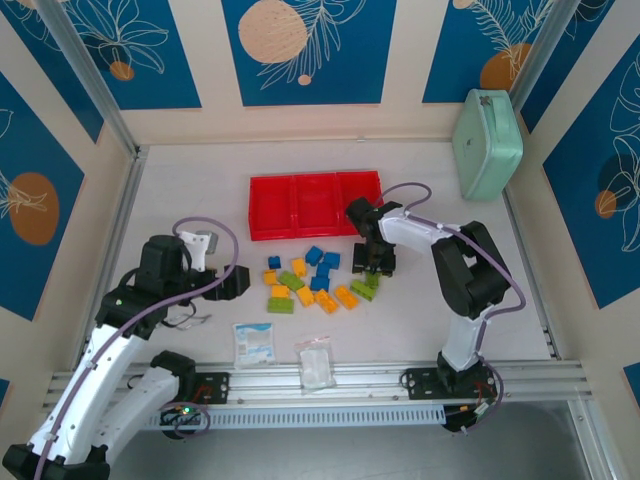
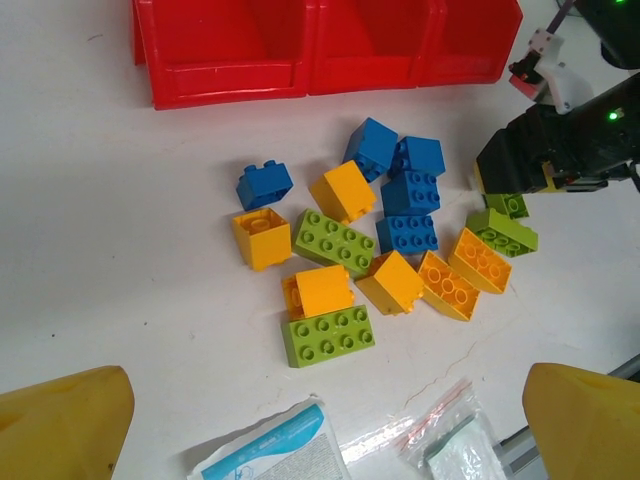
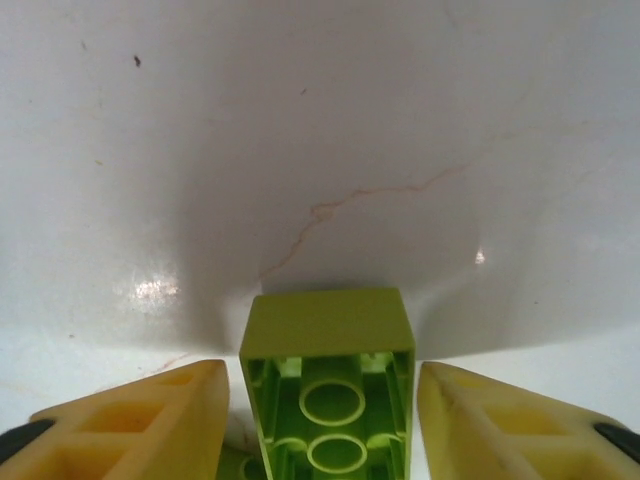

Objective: Sort the legos into containers by color
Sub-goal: Pick up the lego from the center of the table.

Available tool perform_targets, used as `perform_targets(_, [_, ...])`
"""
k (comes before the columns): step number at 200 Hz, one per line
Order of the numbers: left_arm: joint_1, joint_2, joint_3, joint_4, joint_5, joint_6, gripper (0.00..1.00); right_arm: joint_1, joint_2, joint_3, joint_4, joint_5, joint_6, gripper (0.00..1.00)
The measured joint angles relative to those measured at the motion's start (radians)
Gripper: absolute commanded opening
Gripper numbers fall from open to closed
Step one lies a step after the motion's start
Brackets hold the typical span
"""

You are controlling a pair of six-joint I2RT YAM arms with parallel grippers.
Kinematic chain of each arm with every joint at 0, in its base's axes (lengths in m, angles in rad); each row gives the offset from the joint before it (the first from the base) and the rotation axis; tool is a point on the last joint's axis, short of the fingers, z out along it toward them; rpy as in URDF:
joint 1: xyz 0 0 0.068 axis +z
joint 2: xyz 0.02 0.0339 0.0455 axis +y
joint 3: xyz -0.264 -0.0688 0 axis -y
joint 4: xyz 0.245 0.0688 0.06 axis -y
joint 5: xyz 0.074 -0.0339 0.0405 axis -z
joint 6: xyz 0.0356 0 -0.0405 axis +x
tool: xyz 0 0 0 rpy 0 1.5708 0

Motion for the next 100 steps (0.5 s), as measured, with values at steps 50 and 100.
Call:
perform_targets(50, [0.0,0.002,-0.007,0.008,0.003,0.0,0.99,0.009,0.019,0.008,-0.003,0.02,-0.026,0.35])
perform_targets(100, [0.0,0.002,-0.01,0.01,0.003,0.0,0.99,0.032,0.005,0.048,-0.038,0.059,-0.043,0.23])
